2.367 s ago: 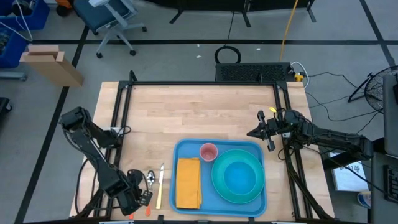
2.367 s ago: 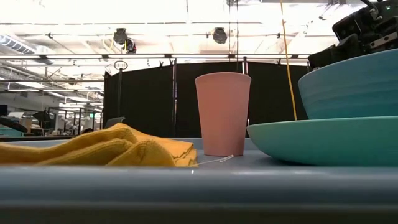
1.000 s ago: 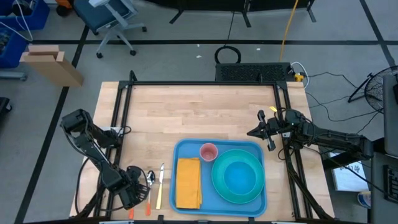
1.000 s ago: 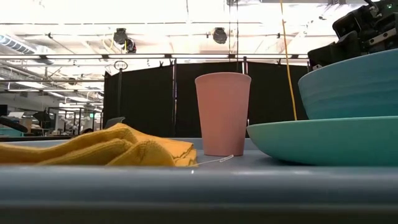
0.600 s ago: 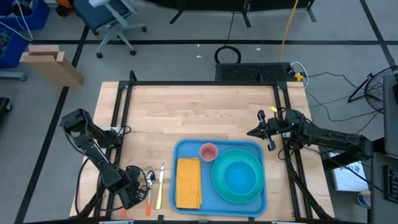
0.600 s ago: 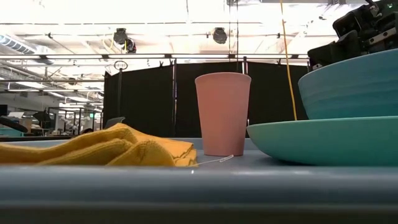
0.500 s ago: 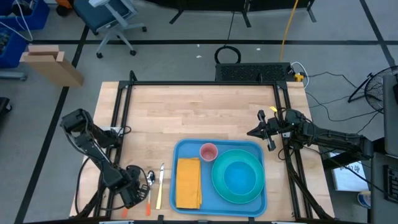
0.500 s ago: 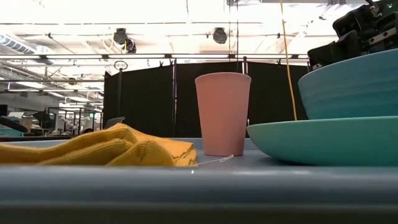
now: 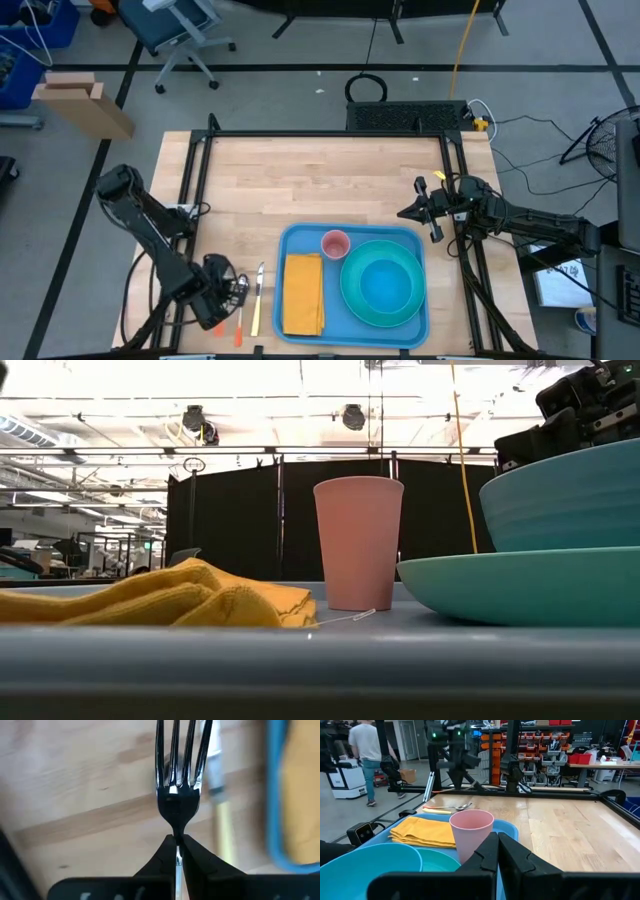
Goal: Set up tray
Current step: Put the orange fork on top of the yellow napkin
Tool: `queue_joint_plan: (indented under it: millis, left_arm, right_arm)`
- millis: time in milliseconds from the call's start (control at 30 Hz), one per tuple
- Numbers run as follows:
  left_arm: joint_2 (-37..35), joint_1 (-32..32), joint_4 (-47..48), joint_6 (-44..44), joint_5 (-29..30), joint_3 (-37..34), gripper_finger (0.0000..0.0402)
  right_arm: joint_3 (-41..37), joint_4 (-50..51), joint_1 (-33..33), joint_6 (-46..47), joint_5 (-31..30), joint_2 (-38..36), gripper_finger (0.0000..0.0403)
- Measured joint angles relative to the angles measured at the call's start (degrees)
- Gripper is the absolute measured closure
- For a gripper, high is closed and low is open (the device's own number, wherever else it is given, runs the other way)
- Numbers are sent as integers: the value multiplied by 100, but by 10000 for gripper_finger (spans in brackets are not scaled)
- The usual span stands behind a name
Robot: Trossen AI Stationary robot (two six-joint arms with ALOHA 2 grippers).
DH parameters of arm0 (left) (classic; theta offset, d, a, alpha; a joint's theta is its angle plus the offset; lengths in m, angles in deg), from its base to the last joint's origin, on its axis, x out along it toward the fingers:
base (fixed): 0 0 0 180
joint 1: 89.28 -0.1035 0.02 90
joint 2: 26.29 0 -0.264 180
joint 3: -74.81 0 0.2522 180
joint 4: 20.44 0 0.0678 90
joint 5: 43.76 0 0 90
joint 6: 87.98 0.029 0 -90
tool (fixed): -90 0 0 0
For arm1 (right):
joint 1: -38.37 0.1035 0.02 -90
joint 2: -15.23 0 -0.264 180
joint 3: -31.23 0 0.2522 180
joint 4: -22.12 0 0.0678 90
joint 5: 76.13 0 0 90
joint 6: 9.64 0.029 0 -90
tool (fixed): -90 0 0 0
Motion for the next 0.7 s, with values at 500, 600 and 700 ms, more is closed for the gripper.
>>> queue_joint_plan:
  millis: [500,600,700]
  left_arm:
    - [850,-2162,-1207,3192,358,1232,392]
    - [1341,-2408,-1320,3427,322,1654,392]
    - [1843,-2552,-1297,3473,81,2122,392]
  right_arm:
    - [0,-127,0,20,0,0,403]
    - [0,-126,-1,20,0,0,403]
    - [0,-125,-1,55,0,0,403]
